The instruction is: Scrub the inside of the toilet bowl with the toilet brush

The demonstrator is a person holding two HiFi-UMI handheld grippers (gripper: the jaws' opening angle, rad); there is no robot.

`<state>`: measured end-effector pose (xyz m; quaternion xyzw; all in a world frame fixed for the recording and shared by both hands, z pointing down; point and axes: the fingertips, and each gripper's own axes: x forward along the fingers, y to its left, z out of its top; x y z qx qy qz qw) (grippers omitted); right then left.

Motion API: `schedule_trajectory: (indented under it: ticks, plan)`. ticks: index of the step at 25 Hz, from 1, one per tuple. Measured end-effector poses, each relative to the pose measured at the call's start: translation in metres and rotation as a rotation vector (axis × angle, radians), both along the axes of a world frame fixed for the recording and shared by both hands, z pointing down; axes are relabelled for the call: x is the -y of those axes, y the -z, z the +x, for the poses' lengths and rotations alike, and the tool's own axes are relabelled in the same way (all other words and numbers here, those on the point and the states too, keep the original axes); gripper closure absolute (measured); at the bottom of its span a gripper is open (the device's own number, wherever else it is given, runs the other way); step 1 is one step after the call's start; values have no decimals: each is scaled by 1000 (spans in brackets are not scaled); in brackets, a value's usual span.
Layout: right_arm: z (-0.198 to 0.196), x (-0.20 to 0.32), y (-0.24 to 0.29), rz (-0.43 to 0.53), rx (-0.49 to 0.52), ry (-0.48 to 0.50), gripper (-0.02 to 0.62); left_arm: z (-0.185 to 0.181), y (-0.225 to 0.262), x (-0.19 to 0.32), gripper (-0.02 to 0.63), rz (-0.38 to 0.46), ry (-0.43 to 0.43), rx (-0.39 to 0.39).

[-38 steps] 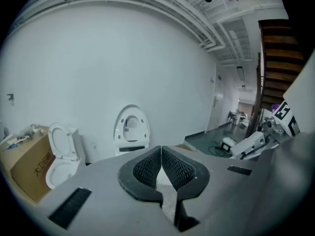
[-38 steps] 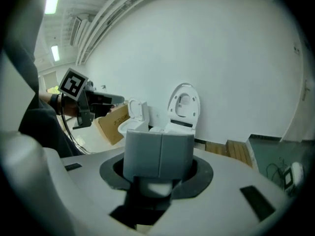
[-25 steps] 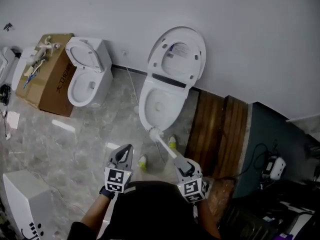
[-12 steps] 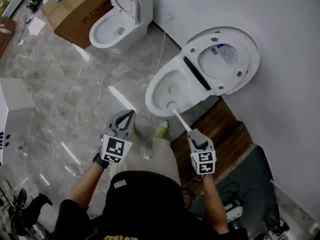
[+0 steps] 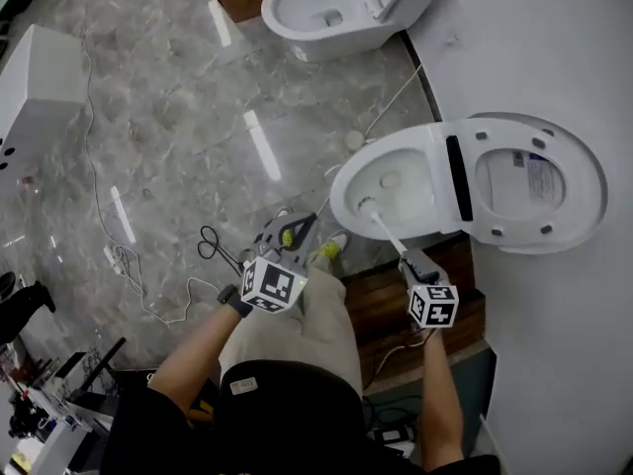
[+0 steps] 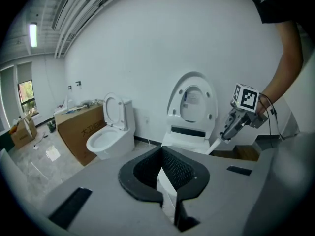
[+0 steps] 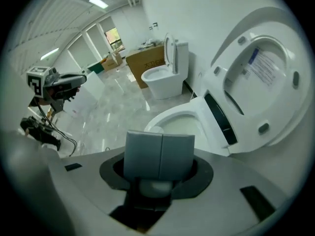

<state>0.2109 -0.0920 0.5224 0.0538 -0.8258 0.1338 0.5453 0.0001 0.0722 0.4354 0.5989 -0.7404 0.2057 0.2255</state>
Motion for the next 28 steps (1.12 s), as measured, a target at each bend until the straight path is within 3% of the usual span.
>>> schedule_trajectory:
  ticks: [4,13,20,28]
  plan:
    - [-33,-4,-55,68,-50,160,430,-9,-56,-8,588,0,49,-54]
    - [-66,-14,-142,38,-43,233,430,-5,-148,-7,588,-19,17,-126]
    - [-78,-14,-169,17,-23,239,430,3,-163,0,588,-20,5,-158]
    - [-103,-9,-183,91,-16,259,431,11,-166,15,588,4,-4,-181]
